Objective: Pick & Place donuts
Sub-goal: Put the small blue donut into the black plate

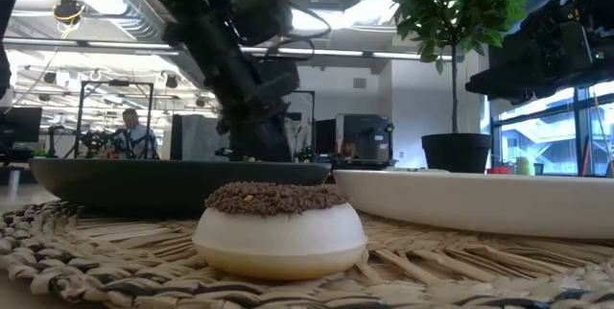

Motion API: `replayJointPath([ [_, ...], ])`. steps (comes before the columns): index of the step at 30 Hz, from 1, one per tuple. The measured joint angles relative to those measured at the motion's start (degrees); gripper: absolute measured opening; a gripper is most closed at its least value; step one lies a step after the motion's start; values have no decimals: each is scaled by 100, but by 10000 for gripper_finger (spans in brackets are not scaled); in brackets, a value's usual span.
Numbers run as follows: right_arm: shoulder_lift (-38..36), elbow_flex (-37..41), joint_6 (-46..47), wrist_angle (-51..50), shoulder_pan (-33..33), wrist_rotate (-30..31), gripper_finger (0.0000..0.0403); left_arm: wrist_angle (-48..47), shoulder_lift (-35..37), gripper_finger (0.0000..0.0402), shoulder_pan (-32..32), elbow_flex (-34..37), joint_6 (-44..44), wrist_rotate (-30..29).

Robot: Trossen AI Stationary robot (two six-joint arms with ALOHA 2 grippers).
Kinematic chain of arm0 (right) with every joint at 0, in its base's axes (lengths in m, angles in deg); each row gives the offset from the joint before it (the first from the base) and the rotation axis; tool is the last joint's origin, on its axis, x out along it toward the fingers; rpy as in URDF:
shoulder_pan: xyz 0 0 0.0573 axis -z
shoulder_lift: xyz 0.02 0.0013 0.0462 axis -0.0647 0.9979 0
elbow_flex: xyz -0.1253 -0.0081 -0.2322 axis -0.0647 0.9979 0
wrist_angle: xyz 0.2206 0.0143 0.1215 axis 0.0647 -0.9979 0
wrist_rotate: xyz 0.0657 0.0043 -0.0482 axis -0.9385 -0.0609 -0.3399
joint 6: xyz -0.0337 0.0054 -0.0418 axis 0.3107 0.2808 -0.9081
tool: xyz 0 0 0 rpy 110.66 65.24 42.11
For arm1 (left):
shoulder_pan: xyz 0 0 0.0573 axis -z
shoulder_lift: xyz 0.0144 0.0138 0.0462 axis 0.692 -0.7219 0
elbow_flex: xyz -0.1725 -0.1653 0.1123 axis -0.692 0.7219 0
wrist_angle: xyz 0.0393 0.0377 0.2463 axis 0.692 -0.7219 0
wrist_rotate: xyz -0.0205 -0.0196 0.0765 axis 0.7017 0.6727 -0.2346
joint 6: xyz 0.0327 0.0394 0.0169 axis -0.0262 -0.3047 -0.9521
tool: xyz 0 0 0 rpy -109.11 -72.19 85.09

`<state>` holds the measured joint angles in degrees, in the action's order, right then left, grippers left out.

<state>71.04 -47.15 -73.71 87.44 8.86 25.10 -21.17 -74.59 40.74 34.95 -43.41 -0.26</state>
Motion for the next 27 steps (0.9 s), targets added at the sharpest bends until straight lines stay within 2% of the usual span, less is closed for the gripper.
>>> replayJointPath([
  [13,52,0,-10,-3,0,48,157,129,-413,153,-9,-8,207,162],
  [21,70,0,-17,10,0,91,157,104,-386,87,-15,-8,-9,289],
  [27,72,0,-17,10,0,92,157,-322,385,36,-9,1,-182,431],
])
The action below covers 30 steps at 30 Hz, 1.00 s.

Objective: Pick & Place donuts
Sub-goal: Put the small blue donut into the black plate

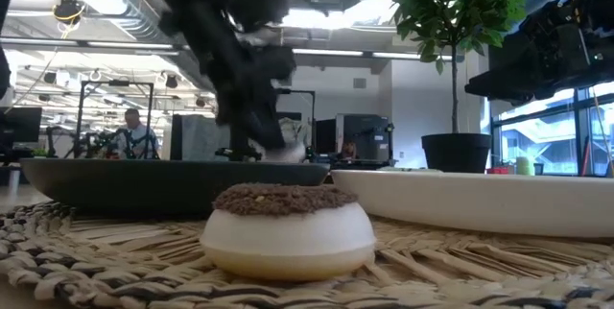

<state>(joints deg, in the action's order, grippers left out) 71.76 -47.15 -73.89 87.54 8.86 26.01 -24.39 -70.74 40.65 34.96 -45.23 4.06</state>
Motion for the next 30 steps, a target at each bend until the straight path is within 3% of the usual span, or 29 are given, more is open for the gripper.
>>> replayJointPath([
  [7,0,0,-2,1,0,15,157,-820,739,16,595,-2,125,279],
  [14,9,0,-2,4,0,16,157,-973,780,20,1784,-2,1145,689],
  [23,11,0,9,4,0,15,157,-956,600,17,2930,-4,2790,140],
  [30,11,0,136,4,0,13,157,-958,147,16,3006,-4,3299,75],
])
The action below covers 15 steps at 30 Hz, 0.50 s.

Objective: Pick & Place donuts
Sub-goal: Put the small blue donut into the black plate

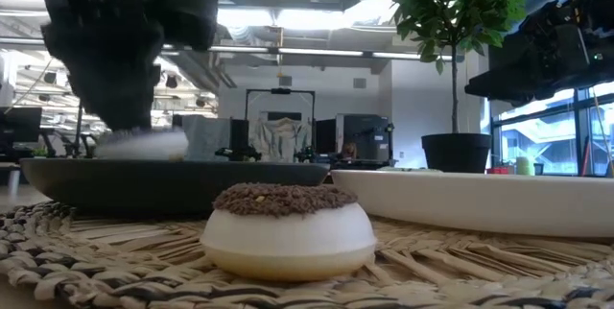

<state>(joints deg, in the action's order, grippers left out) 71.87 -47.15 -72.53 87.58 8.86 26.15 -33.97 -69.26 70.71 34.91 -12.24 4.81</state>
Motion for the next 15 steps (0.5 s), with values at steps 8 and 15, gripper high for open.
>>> replayJointPath([
  [8,2,0,30,0,-2,-4,157,9,-209,20,-182,0,99,142],
  [15,2,0,26,0,0,-4,157,25,-209,27,-275,0,94,188],
])
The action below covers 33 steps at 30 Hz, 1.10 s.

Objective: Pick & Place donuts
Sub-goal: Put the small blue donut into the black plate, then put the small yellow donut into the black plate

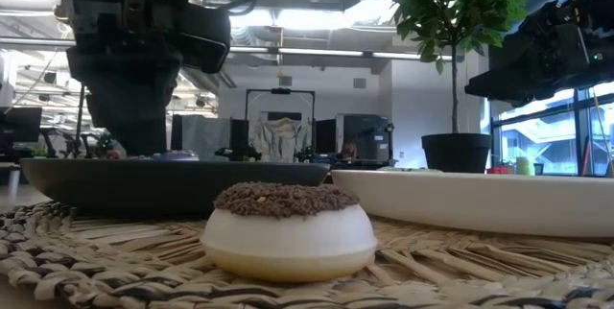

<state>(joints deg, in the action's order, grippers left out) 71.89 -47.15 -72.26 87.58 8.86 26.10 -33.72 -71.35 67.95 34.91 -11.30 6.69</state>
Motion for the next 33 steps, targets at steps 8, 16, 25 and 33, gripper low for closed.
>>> replayJointPath([
  [8,-1,0,-11,0,0,-2,157,1,0,38,2,0,-11,-4],
  [16,0,0,-11,0,-2,-4,157,0,0,55,2,0,-9,44],
  [25,-2,0,-11,0,0,-4,157,-26,0,101,-116,0,-6,71],
  [33,0,0,-11,-2,-1,-5,157,-523,367,124,-254,0,60,391],
])
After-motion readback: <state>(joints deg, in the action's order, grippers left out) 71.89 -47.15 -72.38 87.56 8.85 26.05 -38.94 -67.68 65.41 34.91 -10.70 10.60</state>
